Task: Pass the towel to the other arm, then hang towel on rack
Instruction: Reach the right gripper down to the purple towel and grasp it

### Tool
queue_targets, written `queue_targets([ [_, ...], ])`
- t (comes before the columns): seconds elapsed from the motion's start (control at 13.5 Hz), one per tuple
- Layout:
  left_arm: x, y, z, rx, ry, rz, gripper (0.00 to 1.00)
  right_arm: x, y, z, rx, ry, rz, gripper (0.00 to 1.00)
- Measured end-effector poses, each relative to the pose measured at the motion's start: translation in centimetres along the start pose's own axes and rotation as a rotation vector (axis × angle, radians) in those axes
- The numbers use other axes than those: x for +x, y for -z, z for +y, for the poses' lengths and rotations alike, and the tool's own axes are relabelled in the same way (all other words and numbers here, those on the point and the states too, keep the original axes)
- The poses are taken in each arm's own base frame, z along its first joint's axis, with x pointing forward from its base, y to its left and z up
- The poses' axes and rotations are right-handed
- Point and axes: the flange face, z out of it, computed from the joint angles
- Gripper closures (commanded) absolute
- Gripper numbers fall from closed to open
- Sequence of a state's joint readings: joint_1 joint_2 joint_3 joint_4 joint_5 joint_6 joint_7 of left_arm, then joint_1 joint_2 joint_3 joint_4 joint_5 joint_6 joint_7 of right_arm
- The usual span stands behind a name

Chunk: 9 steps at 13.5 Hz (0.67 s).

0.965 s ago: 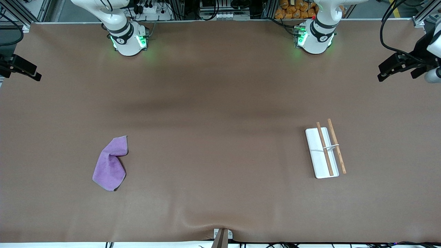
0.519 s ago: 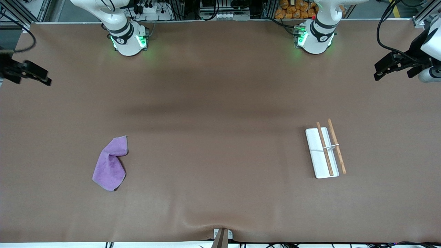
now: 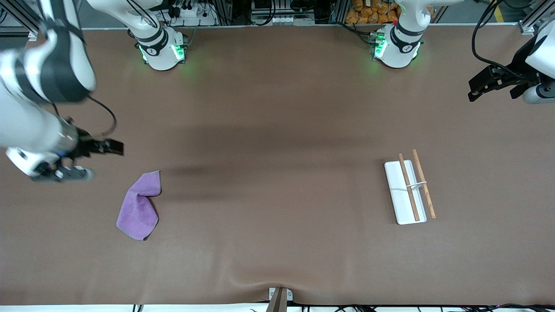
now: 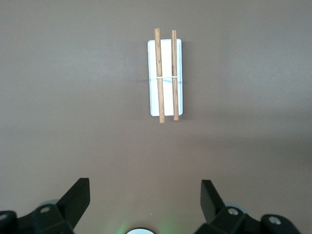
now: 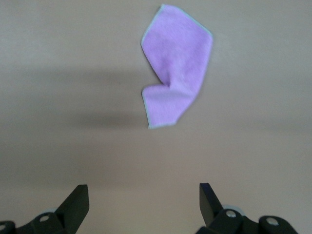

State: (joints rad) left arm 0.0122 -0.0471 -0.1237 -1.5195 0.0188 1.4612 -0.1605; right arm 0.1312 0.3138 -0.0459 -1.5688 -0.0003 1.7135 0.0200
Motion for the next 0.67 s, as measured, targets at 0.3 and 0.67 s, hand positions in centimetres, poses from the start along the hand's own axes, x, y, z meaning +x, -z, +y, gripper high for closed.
queue_targets([
  [0.3,0.0,0.0,-0.2,0.0,0.003,0.0,0.0,3.4,-9.1,-0.8,-0.01,0.025,-0.088,0.0],
  [0.67,0.2,0.1,-0.3,-0.002,0.005,0.011,0.0,5.7,-16.8,-4.5,-0.067,0.122,-0.108,0.0],
])
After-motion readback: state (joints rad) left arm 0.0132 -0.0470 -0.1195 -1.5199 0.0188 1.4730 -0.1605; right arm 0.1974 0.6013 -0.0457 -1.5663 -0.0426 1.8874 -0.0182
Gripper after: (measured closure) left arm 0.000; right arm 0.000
